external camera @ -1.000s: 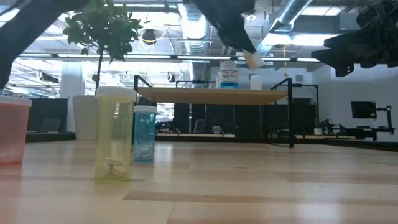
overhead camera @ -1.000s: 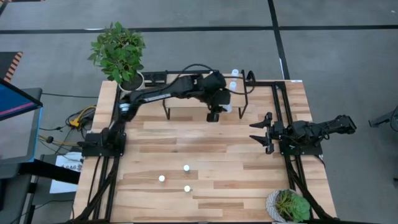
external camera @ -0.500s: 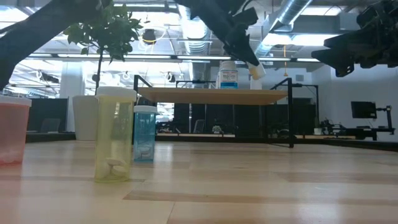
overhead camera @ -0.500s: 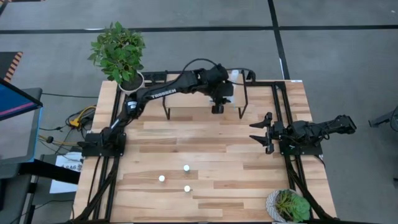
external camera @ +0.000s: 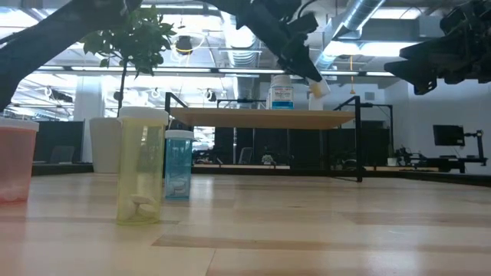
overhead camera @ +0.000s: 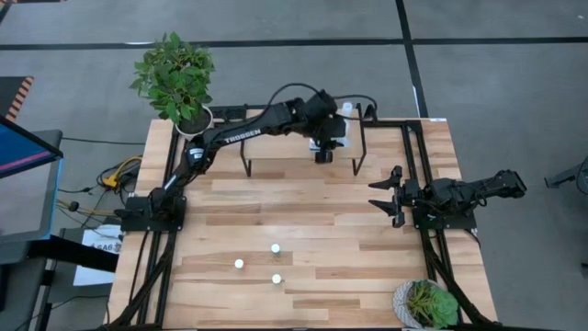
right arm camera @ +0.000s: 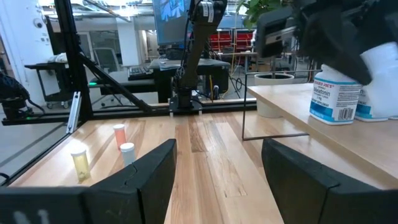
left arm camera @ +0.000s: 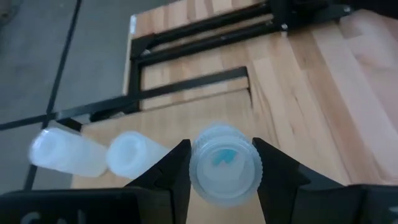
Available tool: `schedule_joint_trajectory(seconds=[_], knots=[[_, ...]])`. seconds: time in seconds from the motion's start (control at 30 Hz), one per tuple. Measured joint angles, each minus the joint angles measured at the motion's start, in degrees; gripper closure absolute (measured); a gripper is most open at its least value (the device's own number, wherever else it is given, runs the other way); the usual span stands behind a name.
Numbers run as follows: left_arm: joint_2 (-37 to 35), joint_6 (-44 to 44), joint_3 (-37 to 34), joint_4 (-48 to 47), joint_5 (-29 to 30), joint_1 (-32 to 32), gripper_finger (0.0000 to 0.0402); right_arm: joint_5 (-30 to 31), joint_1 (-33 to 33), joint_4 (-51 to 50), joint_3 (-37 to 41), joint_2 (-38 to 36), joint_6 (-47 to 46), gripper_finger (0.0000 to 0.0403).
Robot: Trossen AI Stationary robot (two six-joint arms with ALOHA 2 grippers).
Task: Pick and place medicine bottles onto shelf by color
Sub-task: Align the white bottle with the other white bottles on the shelf, then align the white transparent bottle with the other white transparent bottles on the shelf
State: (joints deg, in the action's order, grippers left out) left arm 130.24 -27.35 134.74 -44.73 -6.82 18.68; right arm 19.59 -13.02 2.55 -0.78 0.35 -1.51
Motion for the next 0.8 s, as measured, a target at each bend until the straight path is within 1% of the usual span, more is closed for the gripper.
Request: schedule_joint_trajectory(seconds=[0.13, 0.3, 0.6, 0.7, 0.8], knots=[[0.29, 0.20, 0.00, 0.59, 1.26, 0.06, 0.0281, 0.00, 0.02, 0.02, 0.00, -0.01, 0.01, 0.0144], [0.32, 1.67, 0.00, 0.66, 1.39, 0.02, 0.0279, 0.00, 0.00, 0.02, 0.00, 0.00, -0.01, 0.0144], [0.32, 1.58, 0.00, 0.49, 4.60, -0.38, 0.0232, 0.00, 0.00, -0.01, 0.00, 0.00, 0.00, 0.0144], [0.32, 1.95, 0.00, -0.88, 4.59, -0.41, 0.0227, 0.00, 0.00, 0.02, 0.00, -0.02, -0.01, 0.0144], [0.96, 2.22, 0.06, 0.07, 4.62, -0.75, 0.0226, 0.00, 0.02, 0.02, 0.00, 0.00, 0.00, 0.0144]])
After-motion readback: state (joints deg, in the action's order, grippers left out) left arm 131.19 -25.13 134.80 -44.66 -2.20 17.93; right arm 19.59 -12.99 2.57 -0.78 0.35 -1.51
